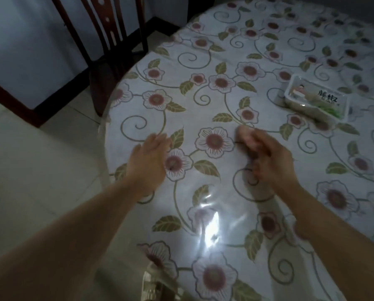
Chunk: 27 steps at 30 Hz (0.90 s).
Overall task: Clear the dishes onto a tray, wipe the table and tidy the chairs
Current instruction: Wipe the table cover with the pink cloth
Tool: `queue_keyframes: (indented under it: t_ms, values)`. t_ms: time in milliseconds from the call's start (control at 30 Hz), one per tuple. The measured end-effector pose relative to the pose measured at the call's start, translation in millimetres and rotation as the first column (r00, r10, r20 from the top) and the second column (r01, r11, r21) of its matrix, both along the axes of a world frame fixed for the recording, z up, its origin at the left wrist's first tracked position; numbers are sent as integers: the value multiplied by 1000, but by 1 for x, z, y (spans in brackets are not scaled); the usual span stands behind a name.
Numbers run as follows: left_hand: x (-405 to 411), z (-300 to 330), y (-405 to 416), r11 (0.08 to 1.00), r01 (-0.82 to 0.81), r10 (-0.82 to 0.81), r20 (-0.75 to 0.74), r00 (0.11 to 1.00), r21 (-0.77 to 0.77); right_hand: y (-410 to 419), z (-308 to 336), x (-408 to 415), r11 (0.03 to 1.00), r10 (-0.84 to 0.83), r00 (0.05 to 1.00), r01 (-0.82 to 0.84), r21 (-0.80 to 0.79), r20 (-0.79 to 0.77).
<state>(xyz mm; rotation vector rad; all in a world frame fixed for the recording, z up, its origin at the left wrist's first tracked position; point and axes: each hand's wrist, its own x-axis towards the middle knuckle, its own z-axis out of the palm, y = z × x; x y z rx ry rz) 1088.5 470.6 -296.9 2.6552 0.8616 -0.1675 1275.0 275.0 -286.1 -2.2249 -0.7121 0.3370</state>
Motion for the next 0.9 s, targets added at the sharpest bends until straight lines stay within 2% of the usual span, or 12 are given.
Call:
queue_keyframes:
  t_ms: [67, 133, 167, 233, 333, 433, 500, 567, 667, 700, 767, 900]
  values:
    - [-2, -8, -14, 996, -68, 69, 7, 998, -62, 16, -22, 17, 995, -18, 998, 25, -98, 67]
    - [-1, -12, -12, 994, -79, 79, -4, 997, -80, 27, -41, -10, 997, 11, 990, -1, -75, 141]
    - [-1, -12, -10, 994, -74, 73, -13, 997, -86, 27, -48, -36, 997, 80, 978, -75, -34, 190]
    - [0, -11, -9, 993, -66, 63, -27, 998, -99, 16, -50, -96, 944, 299, 906, -326, 45, 300]
    - [2, -8, -10, 993, -53, 48, -54, 997, -104, -18, -44, -156, 857, 480, 858, -503, 113, 183]
    - [8, -2, -23, 998, -53, 52, -30, 998, -34, -66, -28, -173, 821, 560, 828, -550, 157, -27]
    - [14, 1, -42, 1000, 28, -29, 38, 999, 10, -95, -12, -153, 910, 408, 909, -398, 114, -84]
    - [22, 0, -71, 983, 183, -184, 100, 978, 26, -123, -2, -106, 996, 81, 997, -80, 49, -18]
    - [30, -9, -108, 959, 280, -275, 96, 957, -40, -154, -6, -23, 943, -321, 944, 326, -59, 78]
    - [31, -12, -116, 960, 272, -267, 71, 961, -71, -157, -11, -8, 925, -346, 930, 360, -124, 120]
    - [31, -19, -121, 965, 242, -240, 27, 970, -105, -156, -27, -2, 929, -284, 940, 319, -189, 191]
    - [33, -20, -118, 963, 256, -260, -34, 965, -85, -129, -39, -70, 989, -142, 961, 148, -10, 235]
